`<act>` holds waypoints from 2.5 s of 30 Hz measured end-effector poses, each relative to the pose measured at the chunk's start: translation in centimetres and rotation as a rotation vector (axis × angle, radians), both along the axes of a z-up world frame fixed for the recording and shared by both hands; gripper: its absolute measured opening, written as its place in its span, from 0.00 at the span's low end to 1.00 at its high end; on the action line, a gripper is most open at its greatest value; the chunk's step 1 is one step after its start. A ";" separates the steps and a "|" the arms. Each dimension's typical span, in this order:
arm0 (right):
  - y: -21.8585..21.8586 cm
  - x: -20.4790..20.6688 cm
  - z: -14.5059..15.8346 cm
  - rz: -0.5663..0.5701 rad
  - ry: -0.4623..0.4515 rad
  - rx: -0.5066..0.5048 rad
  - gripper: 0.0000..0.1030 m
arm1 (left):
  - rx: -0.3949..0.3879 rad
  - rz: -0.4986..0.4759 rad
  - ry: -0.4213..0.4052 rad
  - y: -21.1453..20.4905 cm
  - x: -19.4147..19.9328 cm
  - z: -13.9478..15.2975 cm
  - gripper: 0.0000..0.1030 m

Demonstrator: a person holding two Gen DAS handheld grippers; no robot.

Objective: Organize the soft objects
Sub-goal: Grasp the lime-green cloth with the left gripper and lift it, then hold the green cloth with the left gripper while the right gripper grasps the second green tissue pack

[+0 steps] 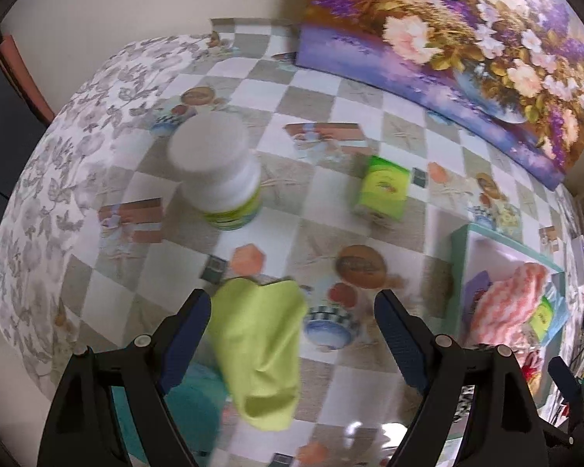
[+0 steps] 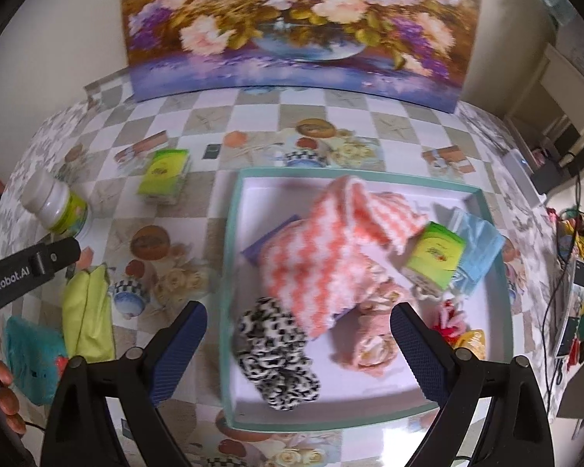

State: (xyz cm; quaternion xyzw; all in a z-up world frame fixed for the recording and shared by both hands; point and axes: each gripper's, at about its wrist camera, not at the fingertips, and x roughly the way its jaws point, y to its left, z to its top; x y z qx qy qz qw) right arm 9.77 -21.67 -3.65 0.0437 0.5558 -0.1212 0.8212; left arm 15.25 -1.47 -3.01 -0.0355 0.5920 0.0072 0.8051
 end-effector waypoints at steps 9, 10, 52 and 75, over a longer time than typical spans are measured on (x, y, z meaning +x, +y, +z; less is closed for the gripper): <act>4.2 1.7 -1.2 0.110 0.007 0.037 0.94 | -0.005 0.016 0.053 1.9 0.3 -1.3 0.84; 4.7 2.0 -1.5 0.124 0.013 0.032 0.94 | 0.005 0.014 0.061 1.9 0.4 -1.5 0.84; 2.5 5.3 -1.4 0.099 -0.059 0.015 0.94 | -0.044 -0.020 0.124 -1.5 4.8 -6.2 0.09; 6.1 12.6 -3.8 0.228 -0.088 0.087 0.93 | -0.206 0.169 -0.008 4.3 5.7 -3.3 0.08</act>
